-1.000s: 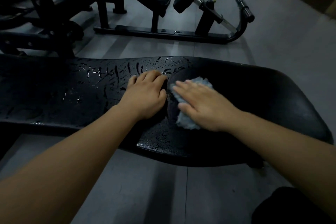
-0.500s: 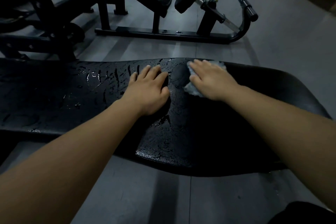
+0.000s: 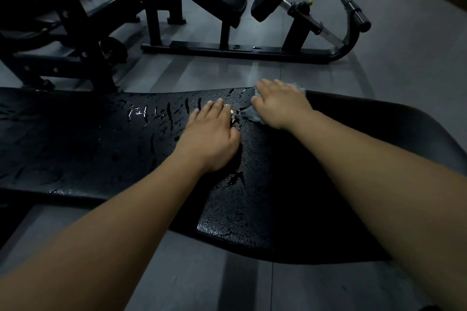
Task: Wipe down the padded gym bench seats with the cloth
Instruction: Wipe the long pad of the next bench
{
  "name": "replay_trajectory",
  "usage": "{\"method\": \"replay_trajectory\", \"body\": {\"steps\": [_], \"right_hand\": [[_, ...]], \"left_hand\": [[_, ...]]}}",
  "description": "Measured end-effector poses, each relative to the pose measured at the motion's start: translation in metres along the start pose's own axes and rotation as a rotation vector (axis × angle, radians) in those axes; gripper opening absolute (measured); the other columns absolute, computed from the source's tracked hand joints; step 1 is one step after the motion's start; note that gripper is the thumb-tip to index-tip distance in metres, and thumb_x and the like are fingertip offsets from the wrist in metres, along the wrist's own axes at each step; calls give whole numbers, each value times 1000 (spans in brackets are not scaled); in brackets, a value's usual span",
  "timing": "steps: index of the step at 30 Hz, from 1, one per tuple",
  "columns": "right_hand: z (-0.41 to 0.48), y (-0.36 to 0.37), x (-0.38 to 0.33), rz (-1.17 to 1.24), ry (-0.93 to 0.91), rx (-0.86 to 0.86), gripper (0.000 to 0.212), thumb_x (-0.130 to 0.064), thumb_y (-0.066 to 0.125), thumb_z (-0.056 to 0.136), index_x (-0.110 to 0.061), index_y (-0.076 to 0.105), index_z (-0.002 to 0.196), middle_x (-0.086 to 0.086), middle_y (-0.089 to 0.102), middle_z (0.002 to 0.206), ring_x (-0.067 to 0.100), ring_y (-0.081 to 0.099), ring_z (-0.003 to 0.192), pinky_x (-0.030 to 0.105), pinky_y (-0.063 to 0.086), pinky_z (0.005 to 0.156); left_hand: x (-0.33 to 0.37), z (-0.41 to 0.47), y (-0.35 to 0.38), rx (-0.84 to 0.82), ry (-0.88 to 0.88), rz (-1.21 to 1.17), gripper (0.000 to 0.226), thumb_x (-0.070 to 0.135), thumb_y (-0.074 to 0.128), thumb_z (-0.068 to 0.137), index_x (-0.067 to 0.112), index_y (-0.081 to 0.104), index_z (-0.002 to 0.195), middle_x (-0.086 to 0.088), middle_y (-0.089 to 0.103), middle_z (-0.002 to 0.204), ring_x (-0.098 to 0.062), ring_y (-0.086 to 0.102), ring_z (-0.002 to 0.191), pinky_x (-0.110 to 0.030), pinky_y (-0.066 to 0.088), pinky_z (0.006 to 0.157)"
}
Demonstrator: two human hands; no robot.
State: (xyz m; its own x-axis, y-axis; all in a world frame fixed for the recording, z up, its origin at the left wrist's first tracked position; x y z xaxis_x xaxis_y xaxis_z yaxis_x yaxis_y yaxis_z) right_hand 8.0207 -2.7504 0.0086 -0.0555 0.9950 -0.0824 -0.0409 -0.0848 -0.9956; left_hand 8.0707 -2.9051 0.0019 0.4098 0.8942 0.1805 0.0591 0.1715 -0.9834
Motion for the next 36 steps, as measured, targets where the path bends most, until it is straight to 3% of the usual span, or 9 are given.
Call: {"method": "replay_trajectory", "body": {"steps": [6,9,12,15,18,23,29,33,36], "right_hand": [[-70,1,-29,85,-310,-65,61,-51,20,102,-30,15,159,-7,12,167,16,9,153,41,8,125],[-43,0,1,37,-165,-54,57,-47,23,106,-29,16,159,-3,13,167,19,12,153,40,9,125],[-11,2,-18,8,-24,-16,58,-45,23,106,-21,19,159,3,15,167,25,15,153,43,11,123],[-46,7,-53,63,-181,-49,63,-50,16,102,-25,15,160,-2,11,168,20,9,154,41,7,123],[-89,3,-43,83,-325,-73,78,-61,5,88,-30,16,159,-7,12,167,15,10,153,41,10,125],[-49,2,-23,17,4,-39,62,-47,21,104,-24,14,160,1,12,168,22,10,154,42,10,124],[-157,1,-88,84,-160,-81,70,-52,15,96,-24,18,159,-1,15,167,19,11,154,40,10,125],[-150,-1,-51,64,138,-28,73,-52,16,92,-22,24,158,3,24,165,23,19,152,42,15,123],[-145,3,-99,62,223,3,73,-49,23,92,-15,31,156,8,27,163,29,22,151,47,18,121]], "left_hand": [[-5,4,-7,-41,58,30,63,38,31,103,12,15,158,-8,9,167,-21,8,153,-38,8,125],[-14,1,-11,-61,125,51,60,39,30,105,19,15,159,0,10,167,-15,9,153,-30,8,122],[-20,-6,-13,8,158,7,59,39,26,103,18,22,158,0,18,166,-15,14,152,-30,9,123],[-24,-8,-12,44,106,38,71,42,18,91,18,26,157,-2,21,165,-19,16,152,-39,12,124],[-30,-9,-10,26,51,55,64,42,18,98,21,19,158,2,13,166,-19,9,153,-44,8,124],[-29,-10,-9,3,64,52,58,37,25,104,19,15,159,1,8,167,-20,3,154,-46,5,124],[-34,-8,-4,4,77,35,59,39,25,103,19,18,158,1,9,167,-21,5,153,-47,5,123],[-31,-8,-4,-9,91,11,59,38,25,103,18,17,158,0,9,167,-22,4,153,-47,4,123],[-31,-10,-5,-16,101,12,59,38,27,103,16,19,158,-2,12,167,-24,6,153,-48,5,123]]}}
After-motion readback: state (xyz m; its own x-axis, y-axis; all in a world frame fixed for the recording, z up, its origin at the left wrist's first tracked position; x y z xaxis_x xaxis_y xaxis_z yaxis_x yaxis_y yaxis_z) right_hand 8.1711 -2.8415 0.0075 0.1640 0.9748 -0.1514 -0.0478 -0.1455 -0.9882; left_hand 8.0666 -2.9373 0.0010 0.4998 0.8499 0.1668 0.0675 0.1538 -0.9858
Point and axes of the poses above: each hand's wrist, its own z-axis towards the middle knuckle, its own y-axis out of the palm, x = y × z, the point moved 8 cm from there along z, towards the middle knuckle
